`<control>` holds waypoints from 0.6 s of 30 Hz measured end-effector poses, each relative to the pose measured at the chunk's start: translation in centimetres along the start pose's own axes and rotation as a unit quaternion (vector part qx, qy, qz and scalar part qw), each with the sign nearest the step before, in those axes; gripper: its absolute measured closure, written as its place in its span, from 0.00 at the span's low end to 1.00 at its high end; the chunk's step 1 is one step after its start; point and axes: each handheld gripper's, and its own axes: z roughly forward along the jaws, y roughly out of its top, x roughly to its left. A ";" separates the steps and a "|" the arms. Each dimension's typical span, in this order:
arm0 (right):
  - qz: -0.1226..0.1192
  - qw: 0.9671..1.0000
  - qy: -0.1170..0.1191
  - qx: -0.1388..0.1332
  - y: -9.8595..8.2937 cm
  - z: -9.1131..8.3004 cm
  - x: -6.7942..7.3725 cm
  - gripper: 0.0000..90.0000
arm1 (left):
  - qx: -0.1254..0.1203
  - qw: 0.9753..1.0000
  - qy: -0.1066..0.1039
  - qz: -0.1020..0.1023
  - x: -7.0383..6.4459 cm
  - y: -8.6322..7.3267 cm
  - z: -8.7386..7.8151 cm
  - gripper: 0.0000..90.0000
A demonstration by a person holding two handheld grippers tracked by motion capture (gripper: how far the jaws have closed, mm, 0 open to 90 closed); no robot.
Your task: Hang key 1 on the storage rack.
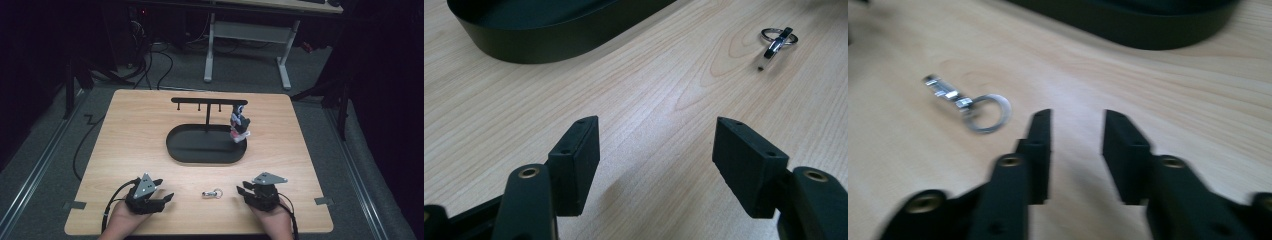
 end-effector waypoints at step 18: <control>-0.105 0.990 0.096 0.015 2.8 4.6 8.5 1.00 | -0.003 1.000 0.023 -0.019 0.6 -1.5 -2.1 0.40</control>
